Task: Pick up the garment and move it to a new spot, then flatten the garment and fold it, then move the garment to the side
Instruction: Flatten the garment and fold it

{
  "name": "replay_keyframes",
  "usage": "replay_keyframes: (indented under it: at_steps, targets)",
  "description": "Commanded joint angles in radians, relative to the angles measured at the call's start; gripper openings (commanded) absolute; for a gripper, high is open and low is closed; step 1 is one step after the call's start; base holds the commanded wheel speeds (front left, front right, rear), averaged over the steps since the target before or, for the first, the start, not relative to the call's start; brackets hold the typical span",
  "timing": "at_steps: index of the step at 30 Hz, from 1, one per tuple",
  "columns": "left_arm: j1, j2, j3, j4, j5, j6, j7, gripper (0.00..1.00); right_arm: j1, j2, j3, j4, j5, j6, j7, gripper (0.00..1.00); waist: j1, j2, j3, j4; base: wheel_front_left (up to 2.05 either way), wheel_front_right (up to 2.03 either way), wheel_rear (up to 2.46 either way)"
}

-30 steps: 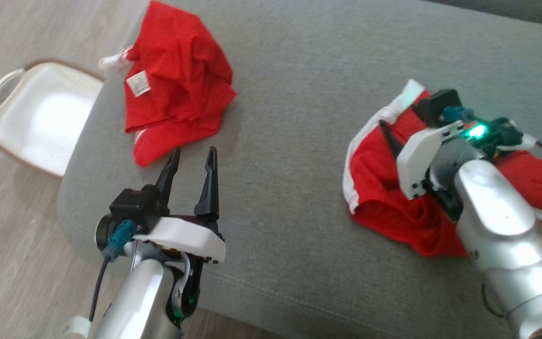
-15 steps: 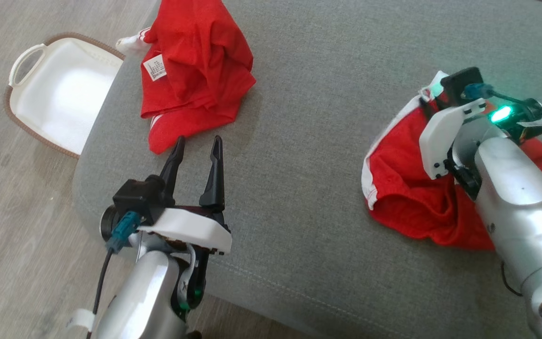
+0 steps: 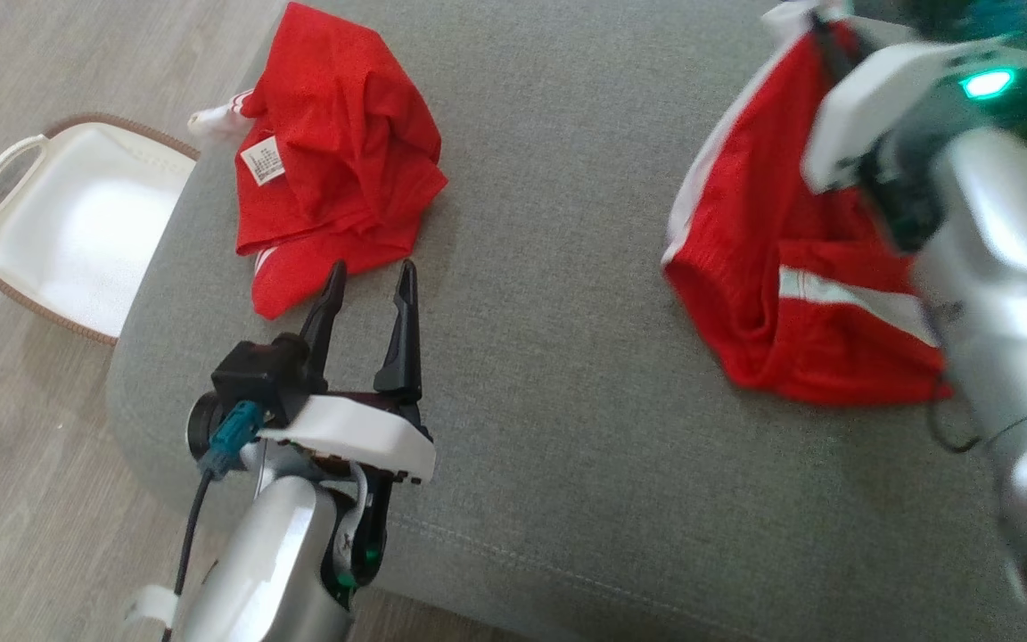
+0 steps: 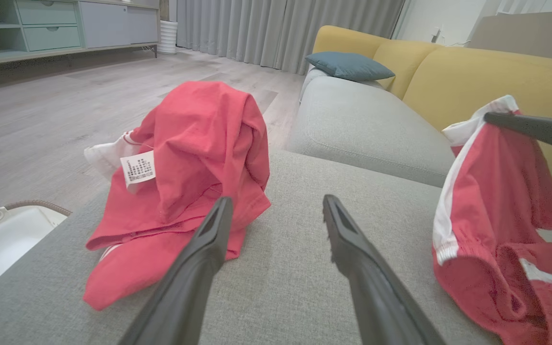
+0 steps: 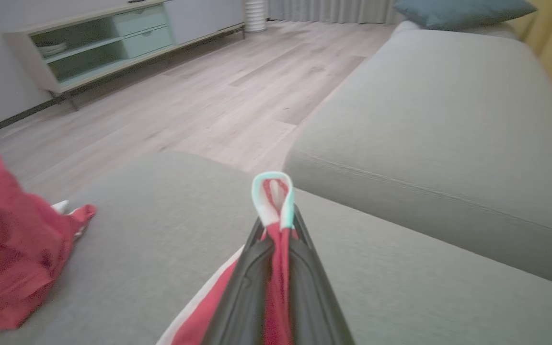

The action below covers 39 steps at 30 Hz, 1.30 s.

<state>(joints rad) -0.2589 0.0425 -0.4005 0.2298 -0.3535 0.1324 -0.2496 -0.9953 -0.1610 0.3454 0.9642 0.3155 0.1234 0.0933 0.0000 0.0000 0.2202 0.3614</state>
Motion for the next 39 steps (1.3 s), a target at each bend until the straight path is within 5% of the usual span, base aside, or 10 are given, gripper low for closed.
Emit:
replay_keyframes:
  at_steps: [1, 9, 10, 11, 20, 28, 39]
  targets:
    - [-0.021, 0.008, 0.041, -0.031, 0.010, -0.001, -0.012, 1.00, -0.051, -0.018, -0.046, 0.010, -0.024, 0.007, -0.003, 0.00, 0.0000, 0.0000, -0.004, -0.004, 0.00, 0.00, 0.00]
    - [-0.024, 0.008, 0.027, -0.038, 0.008, -0.009, -0.012, 1.00, -0.156, -0.127, -0.300, 0.197, -0.208, 0.007, -0.069, 0.00, 0.0000, 0.0000, 0.013, 0.014, 0.00, 0.00, 0.00]
    - [-0.023, 0.008, 0.027, -0.038, 0.008, -0.009, -0.012, 1.00, -0.162, -0.126, -0.319, 0.211, -0.227, 0.007, -0.076, 0.33, 0.0000, 0.0000, 0.015, 0.016, 0.00, 0.00, 0.00]
    - [-0.023, 0.008, 0.027, -0.039, 0.008, -0.009, -0.012, 1.00, -0.166, -0.126, -0.331, 0.224, -0.248, 0.007, -0.081, 1.00, 0.0000, 0.0000, 0.018, 0.016, 0.00, 0.00, 0.00]
    - [-0.024, 0.008, 0.043, -0.044, 0.012, -0.004, -0.012, 1.00, -0.165, -0.100, -0.369, 0.261, -0.348, 0.007, -0.126, 1.00, 0.0000, 0.0000, 0.006, -0.016, 0.00, 0.00, 0.00]
    - [-0.011, 0.008, 0.081, -0.061, 0.019, -0.012, -0.012, 1.00, -0.077, -0.012, -0.296, 0.218, -0.260, 0.007, -0.302, 1.00, 0.0000, 0.0000, -0.070, -0.145, 0.00, 0.00, 0.00]
    - [0.020, 0.008, 0.108, -0.080, -0.003, -0.009, -0.012, 1.00, 0.288, 0.033, -0.198, -0.144, -0.075, 0.007, -0.354, 1.00, 0.0000, 0.0000, -0.149, -0.325, 0.00, 0.00, 0.00]
